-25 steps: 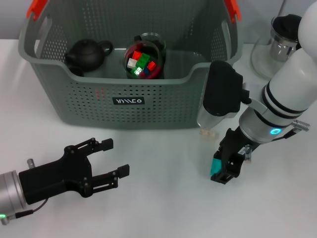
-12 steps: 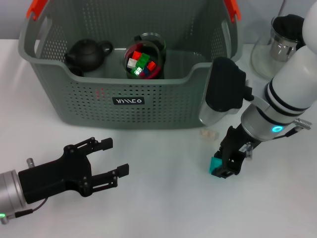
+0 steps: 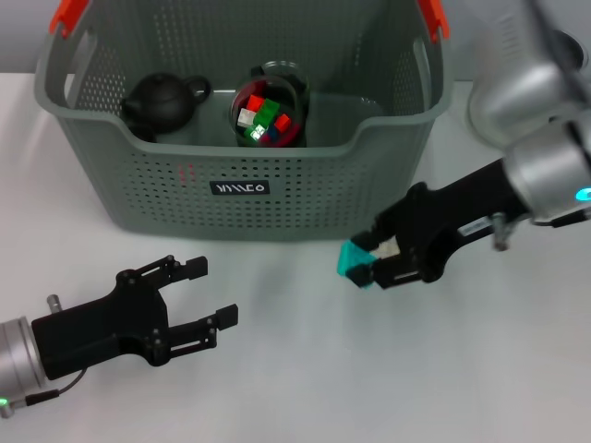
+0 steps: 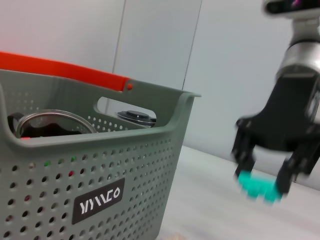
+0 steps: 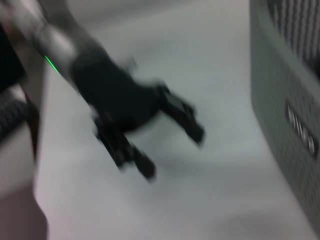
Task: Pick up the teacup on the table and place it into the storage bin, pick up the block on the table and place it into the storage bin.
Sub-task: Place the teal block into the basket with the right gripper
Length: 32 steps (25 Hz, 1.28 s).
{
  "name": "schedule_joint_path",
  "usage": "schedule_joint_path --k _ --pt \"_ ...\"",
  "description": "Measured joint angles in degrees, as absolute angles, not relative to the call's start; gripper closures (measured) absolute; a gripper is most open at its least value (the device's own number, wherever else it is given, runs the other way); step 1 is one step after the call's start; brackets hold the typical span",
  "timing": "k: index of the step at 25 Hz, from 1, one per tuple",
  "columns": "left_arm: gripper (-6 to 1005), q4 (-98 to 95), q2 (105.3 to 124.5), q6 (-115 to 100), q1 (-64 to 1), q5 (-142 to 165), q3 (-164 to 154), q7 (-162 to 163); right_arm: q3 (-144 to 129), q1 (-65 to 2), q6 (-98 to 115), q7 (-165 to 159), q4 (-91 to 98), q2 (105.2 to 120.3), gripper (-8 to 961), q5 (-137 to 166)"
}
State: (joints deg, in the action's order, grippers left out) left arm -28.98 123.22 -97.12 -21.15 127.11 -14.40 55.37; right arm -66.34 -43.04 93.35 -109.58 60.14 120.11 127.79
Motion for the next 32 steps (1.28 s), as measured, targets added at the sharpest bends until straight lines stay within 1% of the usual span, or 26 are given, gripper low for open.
schedule_joint_path --k 9,12,14,17,22,28,32 --pt "188 -29.0 123.0 -97.1 -22.3 127.2 -14.5 56.2 -51.0 -34.8 101.1 -90.9 55.8 120.06 534 102.8" --pt "188 -28.9 122.84 -97.1 -22.8 127.3 -14.6 56.8 -50.1 -33.9 101.4 -89.7 56.2 120.06 534 95.6" --pt "188 -28.9 122.79 -97.2 -22.9 127.2 -14.7 56.8 -50.0 -34.6 100.6 -91.4 57.9 120.05 534 93.5" --pt "188 -28.9 122.78 -97.3 -22.9 127.2 -14.7 56.8 -50.0 -37.4 97.2 -97.5 61.9 119.94 534 93.3" --pt "188 -28.8 122.78 -97.5 -22.9 127.1 -14.6 56.9 -51.2 -44.6 89.8 -109.3 69.6 119.8 533 99.5" --pt "188 -28.8 122.78 -97.6 -22.8 127.1 -14.5 56.9 -59.2 -54.3 75.8 -130.5 75.5 120.05 532 122.3" --pt "188 -28.8 122.85 -97.5 -22.8 127.1 -14.4 56.9 -65.8 -60.2 69.5 -139.2 72.8 120.37 532 136.5"
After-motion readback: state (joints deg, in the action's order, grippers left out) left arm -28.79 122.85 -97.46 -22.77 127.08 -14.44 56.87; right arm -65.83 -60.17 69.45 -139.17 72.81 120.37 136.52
